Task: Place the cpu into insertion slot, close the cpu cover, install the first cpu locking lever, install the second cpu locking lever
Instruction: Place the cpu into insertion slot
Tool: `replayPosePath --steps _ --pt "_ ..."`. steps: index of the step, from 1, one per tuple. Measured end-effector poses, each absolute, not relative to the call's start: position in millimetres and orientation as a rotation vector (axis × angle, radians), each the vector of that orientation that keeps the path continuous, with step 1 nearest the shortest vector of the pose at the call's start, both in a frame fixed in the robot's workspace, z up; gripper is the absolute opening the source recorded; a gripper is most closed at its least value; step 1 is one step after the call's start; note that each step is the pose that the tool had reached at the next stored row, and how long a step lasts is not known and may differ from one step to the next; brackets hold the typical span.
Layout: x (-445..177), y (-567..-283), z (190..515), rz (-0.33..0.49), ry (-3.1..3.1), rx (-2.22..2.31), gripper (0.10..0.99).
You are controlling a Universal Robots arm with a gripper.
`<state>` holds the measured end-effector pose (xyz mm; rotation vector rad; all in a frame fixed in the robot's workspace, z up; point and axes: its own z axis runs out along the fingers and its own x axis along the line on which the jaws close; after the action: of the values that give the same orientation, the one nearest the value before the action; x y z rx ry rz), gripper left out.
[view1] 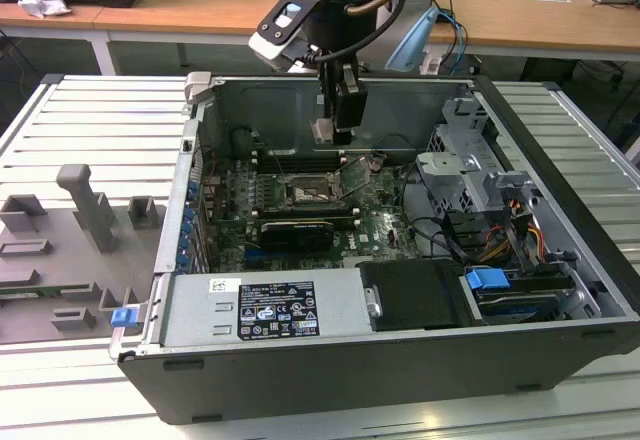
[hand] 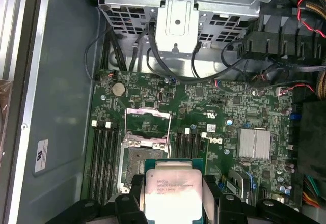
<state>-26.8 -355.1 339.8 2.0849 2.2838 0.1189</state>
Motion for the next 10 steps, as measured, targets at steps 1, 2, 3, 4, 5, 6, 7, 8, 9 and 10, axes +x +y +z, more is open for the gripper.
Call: replayPosePath --steps 1,2,3,4,5,6,7,8,9,10 --pt "-27.2 -354.9 338.1 0.119 2.282 2.086 0.537" --pt "-27.5 -354.8 337.0 0.118 2.281 2.087 0.537" --pt "-28.1 -354.8 335.6 0.118 2.28 2.089 0.537" --pt "-28.8 -354.8 334.5 0.118 2.278 2.091 0.537" --pt "-30.1 -354.8 333.4 0.118 2.273 2.096 0.537" --pt "-30.8 -354.8 332.5 0.117 2.269 2.101 0.537" --pt "-31.0 -354.6 331.9 0.117 2.266 2.103 0.537" --pt "-31.0 -354.4 331.4 0.117 2.265 2.104 0.537" --pt "-31.0 -354.2 330.9 0.117 2.265 2.105 0.537" --pt "-31.0 -354.0 330.2 0.117 2.265 2.105 0.537"
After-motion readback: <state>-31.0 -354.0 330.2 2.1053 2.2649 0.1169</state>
